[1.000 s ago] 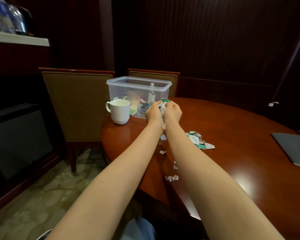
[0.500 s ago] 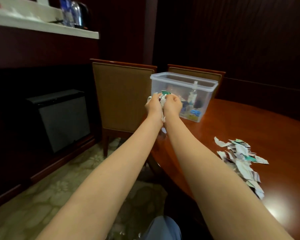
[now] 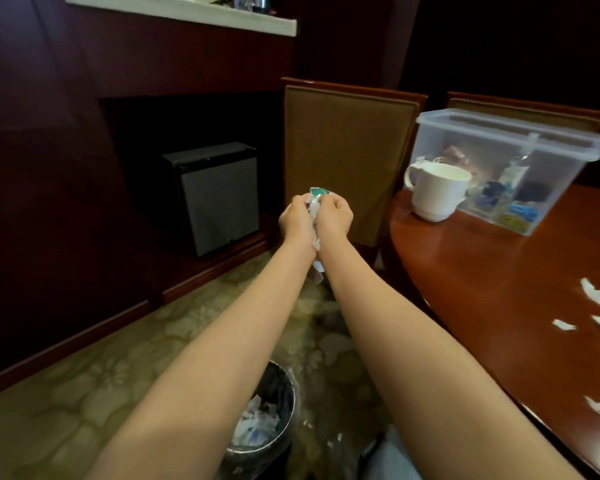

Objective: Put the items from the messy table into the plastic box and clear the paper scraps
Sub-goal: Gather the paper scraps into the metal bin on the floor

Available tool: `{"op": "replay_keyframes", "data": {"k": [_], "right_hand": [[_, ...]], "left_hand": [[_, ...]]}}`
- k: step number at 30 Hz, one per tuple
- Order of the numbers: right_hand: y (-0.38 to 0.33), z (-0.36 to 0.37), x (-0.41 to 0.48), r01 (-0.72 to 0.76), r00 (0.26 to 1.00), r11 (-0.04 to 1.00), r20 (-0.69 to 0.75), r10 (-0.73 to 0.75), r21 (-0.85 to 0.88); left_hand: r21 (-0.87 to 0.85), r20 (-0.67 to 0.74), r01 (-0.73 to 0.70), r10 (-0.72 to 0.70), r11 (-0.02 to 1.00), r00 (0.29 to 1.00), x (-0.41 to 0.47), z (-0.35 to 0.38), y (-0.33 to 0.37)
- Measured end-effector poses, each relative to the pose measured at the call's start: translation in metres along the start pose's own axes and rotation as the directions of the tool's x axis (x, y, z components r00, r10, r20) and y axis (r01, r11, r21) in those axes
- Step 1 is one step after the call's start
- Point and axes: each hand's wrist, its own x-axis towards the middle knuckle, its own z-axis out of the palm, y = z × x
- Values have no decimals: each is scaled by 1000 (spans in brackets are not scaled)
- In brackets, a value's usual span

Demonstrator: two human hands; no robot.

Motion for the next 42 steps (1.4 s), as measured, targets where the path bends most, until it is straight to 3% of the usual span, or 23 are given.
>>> {"op": "replay_keyframes", "data": {"k": [17, 24, 31, 38, 42], "right_hand": [[178, 56, -10, -285, 956, 955, 43, 289, -77], [244, 43, 10, -361, 932, 920, -79, 353, -152], [295, 30, 15, -453, 891, 857, -115, 438, -246], [326, 19, 16, -559, 821, 773, -71, 566, -301], [332, 9, 18, -644, 733, 678, -33, 679, -355]], "left_hand": [[-120, -362, 121, -156, 985, 919, 85, -150, -86], [-251, -487, 147, -256, 957, 835, 108, -173, -137], [-187, -604, 222, -290, 957, 742, 129, -211, -183], [-94, -627, 283, -277, 955, 728, 136, -236, -208], [4, -638, 337, -257, 942, 726, 130, -240, -221]]}}
